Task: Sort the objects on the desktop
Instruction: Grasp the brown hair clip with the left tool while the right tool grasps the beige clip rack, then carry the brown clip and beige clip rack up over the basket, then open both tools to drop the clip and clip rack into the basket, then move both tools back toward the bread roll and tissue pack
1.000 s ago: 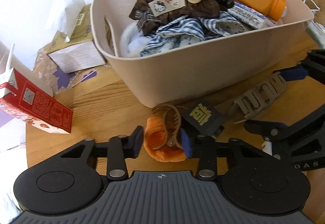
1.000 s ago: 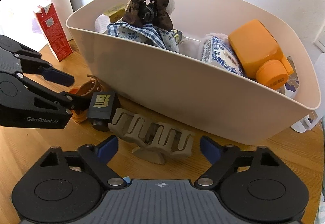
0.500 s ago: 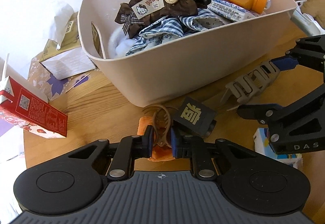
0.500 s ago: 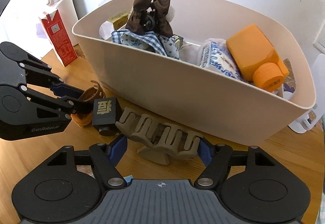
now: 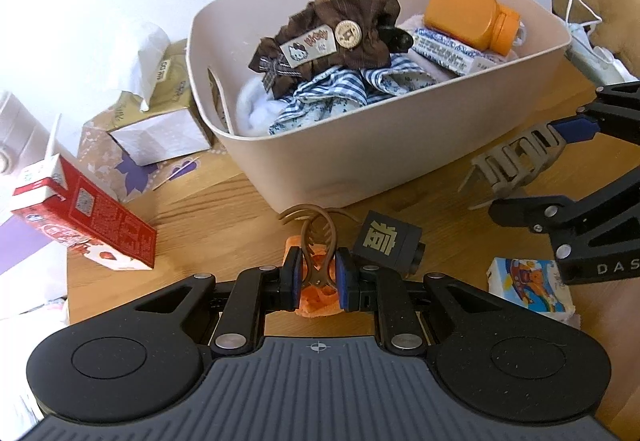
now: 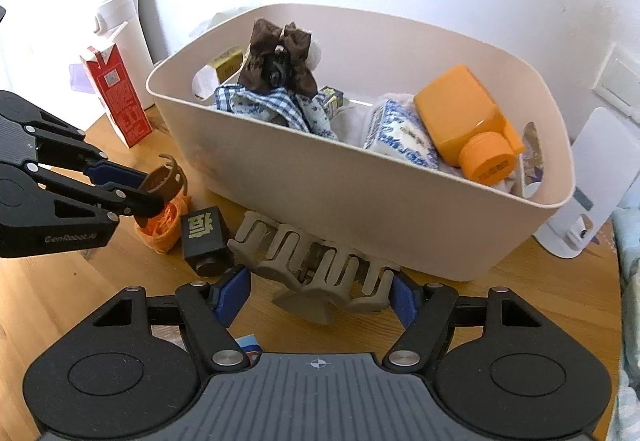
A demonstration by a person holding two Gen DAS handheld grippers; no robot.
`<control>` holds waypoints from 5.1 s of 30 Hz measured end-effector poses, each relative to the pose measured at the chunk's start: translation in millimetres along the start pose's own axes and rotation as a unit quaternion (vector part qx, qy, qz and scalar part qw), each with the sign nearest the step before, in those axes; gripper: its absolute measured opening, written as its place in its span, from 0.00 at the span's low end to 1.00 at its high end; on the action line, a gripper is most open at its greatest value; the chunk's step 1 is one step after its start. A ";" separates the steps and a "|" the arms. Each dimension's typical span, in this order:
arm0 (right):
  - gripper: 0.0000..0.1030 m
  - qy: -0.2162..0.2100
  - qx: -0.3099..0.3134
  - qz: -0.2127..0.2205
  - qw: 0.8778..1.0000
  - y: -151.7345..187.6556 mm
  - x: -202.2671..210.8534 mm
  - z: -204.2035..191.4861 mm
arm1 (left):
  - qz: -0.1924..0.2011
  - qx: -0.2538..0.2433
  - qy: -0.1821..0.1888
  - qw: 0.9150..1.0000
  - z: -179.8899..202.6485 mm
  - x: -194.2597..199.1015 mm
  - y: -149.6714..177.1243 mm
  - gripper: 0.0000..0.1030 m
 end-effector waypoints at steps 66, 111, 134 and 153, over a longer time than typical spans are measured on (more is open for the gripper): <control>0.69 0.063 -0.001 0.125 0.990 -135.5 53.5 61.5 | 0.084 0.149 -0.086 0.981 -50.9 37.8 -147.0 0.17; 1.00 0.020 -0.057 0.090 0.994 -85.9 59.0 60.6 | 0.084 0.180 -0.131 0.971 -27.7 59.8 -102.5 0.74; 1.00 -0.018 0.014 -0.019 1.000 23.5 29.1 18.9 | -0.026 0.235 -0.109 0.965 29.5 30.3 -0.6 0.75; 1.00 -0.032 0.066 -0.095 0.993 59.1 -15.5 -11.1 | -0.085 0.307 -0.074 0.945 63.4 14.8 29.9 0.75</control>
Point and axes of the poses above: each gripper's, at about its wrist camera, not at the fingertips, and x roughly against the way its jaws point, z to its right, y to its underside, the point moved 6 cm from there along -x, roughly the way its jaws point, and after that the axes turned 14 degrees about -y, right-handed, at the moved point
